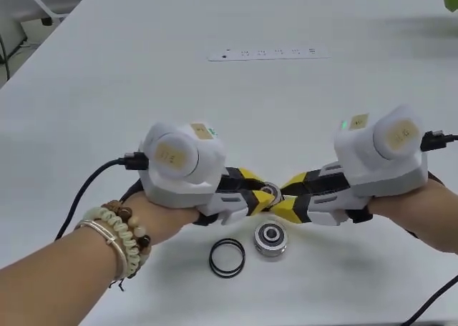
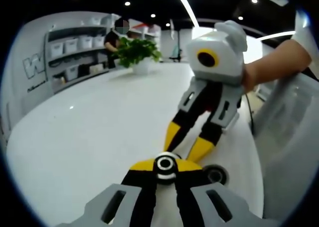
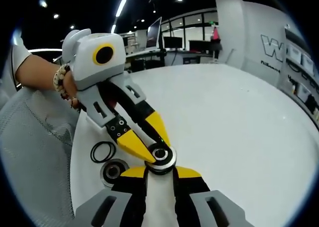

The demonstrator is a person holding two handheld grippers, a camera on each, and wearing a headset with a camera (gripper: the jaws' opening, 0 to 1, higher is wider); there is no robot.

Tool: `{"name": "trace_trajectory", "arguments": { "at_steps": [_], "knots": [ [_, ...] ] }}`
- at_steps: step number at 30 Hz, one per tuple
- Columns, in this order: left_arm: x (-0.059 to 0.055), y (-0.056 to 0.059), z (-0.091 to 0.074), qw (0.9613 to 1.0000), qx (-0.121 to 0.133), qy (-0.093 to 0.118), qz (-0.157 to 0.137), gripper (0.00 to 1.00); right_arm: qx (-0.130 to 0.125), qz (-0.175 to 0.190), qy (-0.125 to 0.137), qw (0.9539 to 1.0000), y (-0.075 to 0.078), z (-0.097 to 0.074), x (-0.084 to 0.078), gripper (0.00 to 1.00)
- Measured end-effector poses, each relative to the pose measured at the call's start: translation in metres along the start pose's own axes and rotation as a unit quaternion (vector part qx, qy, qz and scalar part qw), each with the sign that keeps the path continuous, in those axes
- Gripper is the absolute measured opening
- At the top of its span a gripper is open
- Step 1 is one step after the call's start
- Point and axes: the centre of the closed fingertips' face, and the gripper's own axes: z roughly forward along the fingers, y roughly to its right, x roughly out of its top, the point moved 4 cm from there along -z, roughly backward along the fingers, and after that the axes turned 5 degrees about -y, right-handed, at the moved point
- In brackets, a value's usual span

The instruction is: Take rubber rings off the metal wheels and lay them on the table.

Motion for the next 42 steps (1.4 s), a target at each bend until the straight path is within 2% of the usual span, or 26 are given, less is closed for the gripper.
{"name": "trace_trajectory", "arguments": {
  "at_steps": [5, 8, 12, 16, 34, 35, 36, 37, 38, 42],
  "knots": [
    [0.0, 0.0002, -0.0001, 1.0, 0.0, 0.0, 0.0, 0.15, 0.003, 0.005, -0.001, 1.0, -0.0007, -0.0013, -0.0011, 0.16],
    [-0.0001, 0.0005, -0.0002, 1.0, 0.0, 0.0, 0.0, 0.15, 0.01, 0.025, 0.001, 0.9996, -0.0007, -0.0026, -0.0008, 0.17],
    [-0.0001, 0.0004, -0.0001, 1.0, 0.0, 0.0, 0.0, 0.15, 0.011, 0.031, 0.005, 0.9994, -0.0011, -0.0024, -0.0001, 0.18],
    [-0.0001, 0.0004, -0.0001, 1.0, 0.001, 0.0, -0.001, 0.15, 0.003, 0.015, 0.001, 0.9999, -0.0009, -0.0003, 0.0001, 0.18],
    [-0.0002, 0.0006, 0.0, 1.0, 0.001, 0.0, -0.002, 0.15, 0.005, -0.007, -0.004, 1.0, 0.0021, -0.0026, -0.0014, 0.13],
    [-0.0003, 0.0006, 0.0, 1.0, 0.001, 0.0, -0.002, 0.15, 0.004, -0.011, -0.009, 0.9999, 0.002, -0.003, -0.0025, 0.11],
    [-0.0003, 0.0005, 0.0, 1.0, 0.001, 0.0, -0.002, 0.15, 0.001, -0.017, -0.018, 0.9997, 0.0029, -0.0031, -0.0049, 0.04],
    [-0.0004, 0.0005, 0.0, 1.0, 0.001, 0.0, -0.002, 0.15, -0.007, -0.023, -0.01, 0.9997, 0.0052, -0.0029, -0.0033, 0.02],
    [-0.0004, 0.0005, 0.0001, 1.0, 0.001, 0.0, -0.002, 0.15, -0.002, -0.015, -0.012, 0.9998, 0.004, -0.003, -0.004, 0.02],
    [-0.0004, 0.0007, 0.0, 1.0, 0.002, 0.0, -0.003, 0.15, -0.007, -0.024, -0.016, 0.9995, 0.0034, -0.0027, -0.0029, 0.01]
  ]
}}
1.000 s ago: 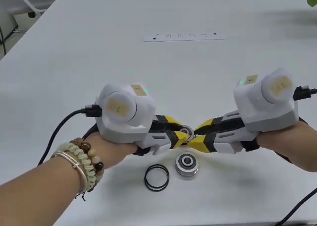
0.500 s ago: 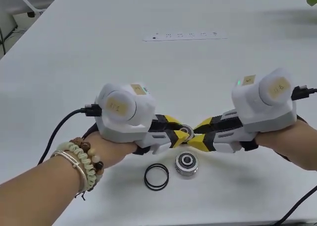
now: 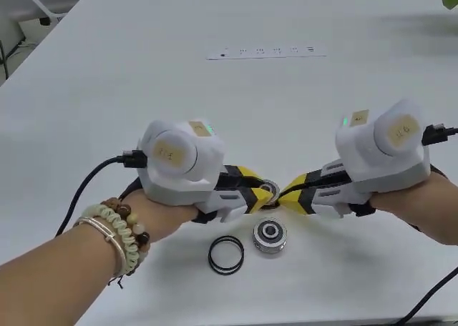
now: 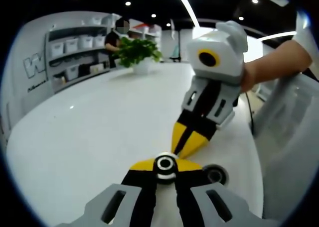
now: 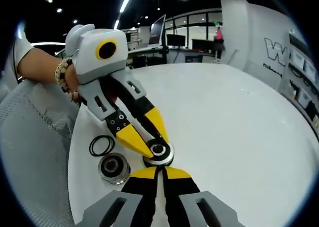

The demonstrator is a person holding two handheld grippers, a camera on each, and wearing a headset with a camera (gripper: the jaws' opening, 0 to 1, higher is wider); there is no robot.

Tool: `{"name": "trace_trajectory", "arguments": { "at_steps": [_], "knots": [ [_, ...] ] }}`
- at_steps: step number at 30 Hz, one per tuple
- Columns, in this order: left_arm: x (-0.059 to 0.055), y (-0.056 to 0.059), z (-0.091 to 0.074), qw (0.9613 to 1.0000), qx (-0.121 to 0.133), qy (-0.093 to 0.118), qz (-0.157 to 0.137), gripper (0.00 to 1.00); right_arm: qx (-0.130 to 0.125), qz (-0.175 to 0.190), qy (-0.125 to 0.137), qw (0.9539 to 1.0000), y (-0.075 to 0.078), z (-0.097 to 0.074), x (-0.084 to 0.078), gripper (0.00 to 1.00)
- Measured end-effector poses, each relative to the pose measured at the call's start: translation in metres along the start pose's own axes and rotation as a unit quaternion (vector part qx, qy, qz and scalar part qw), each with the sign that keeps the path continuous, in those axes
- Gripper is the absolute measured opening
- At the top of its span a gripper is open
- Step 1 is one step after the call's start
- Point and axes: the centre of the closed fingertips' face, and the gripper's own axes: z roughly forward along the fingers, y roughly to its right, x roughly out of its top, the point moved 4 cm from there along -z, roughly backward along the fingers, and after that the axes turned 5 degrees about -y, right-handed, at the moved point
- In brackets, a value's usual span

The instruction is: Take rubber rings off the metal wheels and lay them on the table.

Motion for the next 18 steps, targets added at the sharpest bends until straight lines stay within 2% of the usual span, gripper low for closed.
{"name": "trace_trajectory", "arguments": {
  "at_steps": [5, 9, 11, 13, 14, 15, 18],
  "knots": [
    [0.0, 0.0, 0.0, 1.0, -0.001, -0.001, 0.002, 0.14, -0.016, 0.014, -0.01, 0.9997, 0.003, -0.001, 0.0, 0.0],
    [0.0, 0.0, 0.0, 1.0, -0.001, -0.002, 0.004, 0.14, -0.018, 0.068, -0.014, 0.9974, 0.007, -0.001, -0.001, 0.0],
    [0.0, 0.001, 0.0, 1.0, -0.001, -0.003, 0.005, 0.14, -0.017, 0.113, -0.018, 0.9933, 0.011, -0.001, -0.002, 0.0],
    [0.0, 0.001, 0.0, 1.0, -0.001, -0.004, 0.009, 0.14, -0.012, 0.136, -0.013, 0.9905, 0.01, -0.002, -0.001, 0.0],
    [0.0, 0.001, 0.0, 0.9999, -0.001, -0.004, 0.01, 0.14, -0.011, 0.153, -0.01, 0.9881, 0.009, -0.002, -0.001, 0.0],
    [0.0, 0.001, 0.0, 0.9999, 0.0, -0.004, 0.01, 0.14, -0.005, 0.181, -0.005, 0.9834, 0.009, -0.002, -0.002, 0.0],
    [0.0, 0.001, 0.0, 0.9999, -0.001, -0.005, 0.011, 0.14, 0.003, 0.212, 0.006, 0.9773, 0.01, -0.004, -0.002, 0.0]
  ]
}}
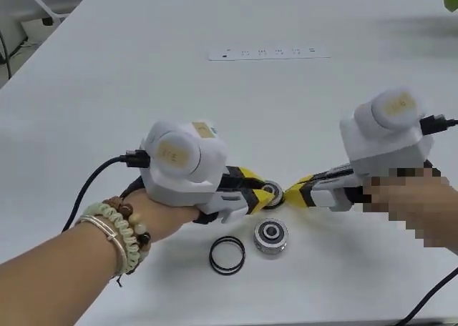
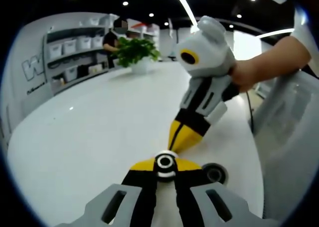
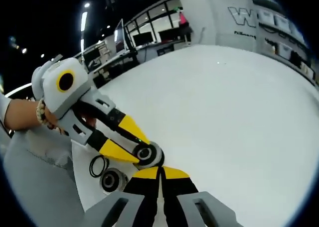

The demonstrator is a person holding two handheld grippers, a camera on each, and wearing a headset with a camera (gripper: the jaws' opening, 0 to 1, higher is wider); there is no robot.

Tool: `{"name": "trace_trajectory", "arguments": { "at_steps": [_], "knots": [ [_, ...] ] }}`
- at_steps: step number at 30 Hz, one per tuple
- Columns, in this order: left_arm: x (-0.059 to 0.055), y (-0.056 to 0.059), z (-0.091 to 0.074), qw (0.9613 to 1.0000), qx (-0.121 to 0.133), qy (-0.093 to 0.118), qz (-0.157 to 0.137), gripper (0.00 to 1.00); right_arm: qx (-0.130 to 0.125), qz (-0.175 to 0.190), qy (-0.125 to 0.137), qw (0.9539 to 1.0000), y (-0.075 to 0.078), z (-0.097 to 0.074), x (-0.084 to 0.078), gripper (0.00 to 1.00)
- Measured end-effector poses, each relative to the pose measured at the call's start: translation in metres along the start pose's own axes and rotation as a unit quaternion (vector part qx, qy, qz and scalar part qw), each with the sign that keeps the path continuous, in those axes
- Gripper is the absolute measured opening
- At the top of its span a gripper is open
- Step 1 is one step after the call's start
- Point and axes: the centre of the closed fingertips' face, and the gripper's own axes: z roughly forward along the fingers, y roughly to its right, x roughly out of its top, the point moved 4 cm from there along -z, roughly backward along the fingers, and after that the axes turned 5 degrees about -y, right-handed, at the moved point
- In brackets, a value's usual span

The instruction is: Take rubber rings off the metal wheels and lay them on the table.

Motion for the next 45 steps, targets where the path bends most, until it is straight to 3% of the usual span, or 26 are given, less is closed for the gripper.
{"name": "trace_trajectory", "arguments": {
  "at_steps": [5, 9, 11, 12, 13, 16, 45],
  "knots": [
    [0.0, 0.0, 0.0, 1.0, -0.001, 0.0, 0.002, 0.14, 0.027, 0.081, 0.026, 0.996, 0.001, -0.004, 0.002, 0.0],
    [0.0, 0.0, 0.0, 1.0, -0.002, 0.0, 0.003, 0.14, 0.038, 0.105, 0.031, 0.9932, 0.001, -0.005, 0.002, 0.0],
    [0.0, 0.0, 0.0, 1.0, -0.001, -0.001, 0.005, 0.14, 0.051, 0.13, 0.038, 0.9895, -0.001, -0.006, 0.004, 0.0],
    [0.0, 0.0, 0.0, 1.0, -0.001, -0.001, 0.006, 0.14, 0.069, 0.155, 0.045, 0.9845, -0.006, -0.006, 0.01, 0.0],
    [0.0, -0.001, 0.0, 1.0, 0.001, -0.001, 0.01, 0.14, 0.049, 0.139, 0.041, 0.9882, -0.001, -0.005, 0.008, 0.0],
    [-0.001, -0.001, -0.001, 1.0, 0.002, -0.001, 0.007, 0.14, 0.045, 0.124, 0.038, 0.9905, -0.004, -0.005, 0.01, 0.0],
    [-0.002, -0.001, -0.003, 0.9999, 0.002, 0.004, 0.013, 0.14, 0.064, 0.123, 0.039, 0.9896, -0.015, -0.004, 0.012, 0.0]
  ]
}}
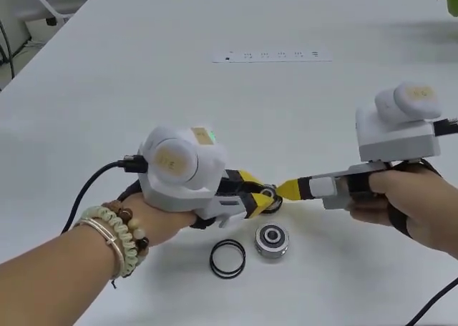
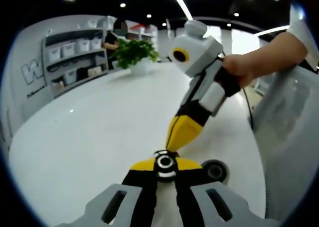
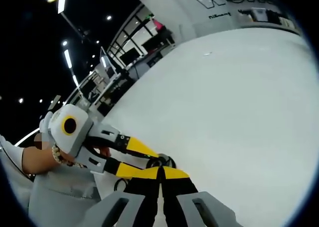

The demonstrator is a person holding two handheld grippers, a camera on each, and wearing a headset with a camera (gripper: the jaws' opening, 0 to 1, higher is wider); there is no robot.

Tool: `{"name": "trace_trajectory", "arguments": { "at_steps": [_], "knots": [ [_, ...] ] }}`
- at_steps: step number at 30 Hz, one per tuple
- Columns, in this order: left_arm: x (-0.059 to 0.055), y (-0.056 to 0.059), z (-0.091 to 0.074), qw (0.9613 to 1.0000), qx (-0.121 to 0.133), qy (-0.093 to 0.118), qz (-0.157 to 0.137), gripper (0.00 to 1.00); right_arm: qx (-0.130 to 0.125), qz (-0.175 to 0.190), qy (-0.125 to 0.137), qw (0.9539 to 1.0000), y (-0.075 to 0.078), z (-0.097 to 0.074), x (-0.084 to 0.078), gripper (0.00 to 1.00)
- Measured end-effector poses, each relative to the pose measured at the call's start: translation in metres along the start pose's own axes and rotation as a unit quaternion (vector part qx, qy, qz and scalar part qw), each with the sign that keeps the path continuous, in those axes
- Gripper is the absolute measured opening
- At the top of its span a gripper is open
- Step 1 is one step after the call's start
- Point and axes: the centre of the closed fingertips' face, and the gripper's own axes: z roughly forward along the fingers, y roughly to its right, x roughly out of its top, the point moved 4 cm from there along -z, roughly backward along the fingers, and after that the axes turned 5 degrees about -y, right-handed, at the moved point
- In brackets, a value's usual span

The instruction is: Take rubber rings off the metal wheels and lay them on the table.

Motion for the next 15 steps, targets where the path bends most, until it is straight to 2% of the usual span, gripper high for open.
{"name": "trace_trajectory", "arguments": {
  "at_steps": [15],
  "knots": [
    [-0.0005, -0.0002, 0.0, 1.0, 0.0, 0.001, 0.0, 0.14, 0.013, -0.002, 0.002, 0.9999, -0.0045, 0.0018, 0.0017, 0.0]
  ]
}}
